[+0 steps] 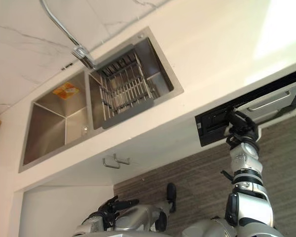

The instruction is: Walk over to the sink, pick up the cup, carry it to the dishwasher, place the cup inside the dishwasher, then close the dishwasher door

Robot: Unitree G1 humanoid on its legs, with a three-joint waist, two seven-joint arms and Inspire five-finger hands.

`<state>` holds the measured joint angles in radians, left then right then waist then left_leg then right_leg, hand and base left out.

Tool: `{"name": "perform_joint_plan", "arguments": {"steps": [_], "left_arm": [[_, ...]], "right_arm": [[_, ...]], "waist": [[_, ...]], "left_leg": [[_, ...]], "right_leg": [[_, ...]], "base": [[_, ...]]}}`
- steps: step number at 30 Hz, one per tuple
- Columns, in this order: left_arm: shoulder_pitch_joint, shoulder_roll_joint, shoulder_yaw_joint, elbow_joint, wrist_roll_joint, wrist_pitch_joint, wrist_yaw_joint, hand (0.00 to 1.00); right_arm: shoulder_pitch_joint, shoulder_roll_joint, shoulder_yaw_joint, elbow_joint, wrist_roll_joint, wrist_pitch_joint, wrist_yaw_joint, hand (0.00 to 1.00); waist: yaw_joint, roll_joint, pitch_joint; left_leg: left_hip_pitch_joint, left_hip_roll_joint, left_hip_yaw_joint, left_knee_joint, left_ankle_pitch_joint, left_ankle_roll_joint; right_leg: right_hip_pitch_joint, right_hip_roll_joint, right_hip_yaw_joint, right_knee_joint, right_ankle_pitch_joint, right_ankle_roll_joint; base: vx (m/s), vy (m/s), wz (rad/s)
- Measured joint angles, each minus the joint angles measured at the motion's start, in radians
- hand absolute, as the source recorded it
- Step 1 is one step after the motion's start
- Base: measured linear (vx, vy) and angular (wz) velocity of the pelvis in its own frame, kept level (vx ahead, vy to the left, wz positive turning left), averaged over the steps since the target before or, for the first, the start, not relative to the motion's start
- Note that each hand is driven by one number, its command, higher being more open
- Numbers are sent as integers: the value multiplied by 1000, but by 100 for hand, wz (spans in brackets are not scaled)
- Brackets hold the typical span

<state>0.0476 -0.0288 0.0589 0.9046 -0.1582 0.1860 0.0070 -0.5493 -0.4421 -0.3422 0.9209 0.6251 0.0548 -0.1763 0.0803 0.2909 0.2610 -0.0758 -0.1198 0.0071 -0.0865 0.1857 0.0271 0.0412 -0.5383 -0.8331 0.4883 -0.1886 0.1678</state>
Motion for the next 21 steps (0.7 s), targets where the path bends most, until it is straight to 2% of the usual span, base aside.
{"name": "perform_joint_plan", "arguments": {"steps": [5, 9, 11, 14, 15, 17, 18, 20, 21], "left_arm": [[6, 3, -9, 1, -5, -51, -40, 100], [12, 20, -3, 14, -63, -65, -83, 100], [21, 47, 5, 17, -98, -63, -118, 100], [22, 86, 15, 51, -98, -64, -168, 100], [22, 92, 19, 68, -98, -66, -177, 100], [34, 108, 65, 157, -97, -139, -223, 100], [37, 109, 75, 169, -99, -159, -225, 100], [40, 132, 91, 186, -97, -209, -223, 100], [40, 140, 91, 189, -97, -212, -221, 100]], "right_arm": [[-25, -1, 9, 16, -62, 23, 11, 100], [23, 56, 16, 4, -64, 20, 74, 100], [144, 135, -24, 12, -54, 11, 142, 100], [304, 203, -155, 132, -28, -1, 228, 100], [343, 210, -186, 155, -28, -2, 241, 100], [493, 245, -286, 218, -33, -31, 304, 100], [526, 256, -288, 222, -43, -43, 312, 100], [611, 292, -288, 238, -161, -58, 315, 100], [622, 304, -288, 242, -200, -57, 315, 100]], "waist": [[17, -4, 0], [20, -34, -7], [21, -78, -24], [12, -121, -23], [10, -128, -24], [-22, -155, -18], [-31, -163, -14], [-44, -209, -7], [-44, -224, -9]], "left_leg": [[-6, 18, 8, -4, 10, -7], [-6, 45, 34, -6, 11, -12], [2, 66, 51, -6, 2, -24], [25, 82, 79, -7, -11, -32], [28, 83, 83, -7, -15, -32], [43, 85, 90, -8, -24, -31], [47, 85, 91, -8, -26, -31], [66, 90, 103, -9, -34, -36], [72, 92, 107, -9, -38, -38]], "right_leg": [[-11, 28, 24, -23, -1, -1], [-28, 60, 54, -47, 3, 3], [-24, 89, 67, -75, 9, -3], [-6, 119, 90, -121, 29, -7], [-2, 123, 92, -130, 33, -6], [21, 140, 93, -171, 50, -2], [28, 145, 94, -180, 56, -2], [50, 163, 101, -212, 70, -8], [55, 167, 105, -217, 73, -11]], "base": [[-23, -56, -7], [-39, -61, -23], [24, -92, -25], [64, -74, -30], [63, -36, -22], [72, -26, -13], [68, -19, -12], [43, -17, -17], [10, -31, -20]]}}
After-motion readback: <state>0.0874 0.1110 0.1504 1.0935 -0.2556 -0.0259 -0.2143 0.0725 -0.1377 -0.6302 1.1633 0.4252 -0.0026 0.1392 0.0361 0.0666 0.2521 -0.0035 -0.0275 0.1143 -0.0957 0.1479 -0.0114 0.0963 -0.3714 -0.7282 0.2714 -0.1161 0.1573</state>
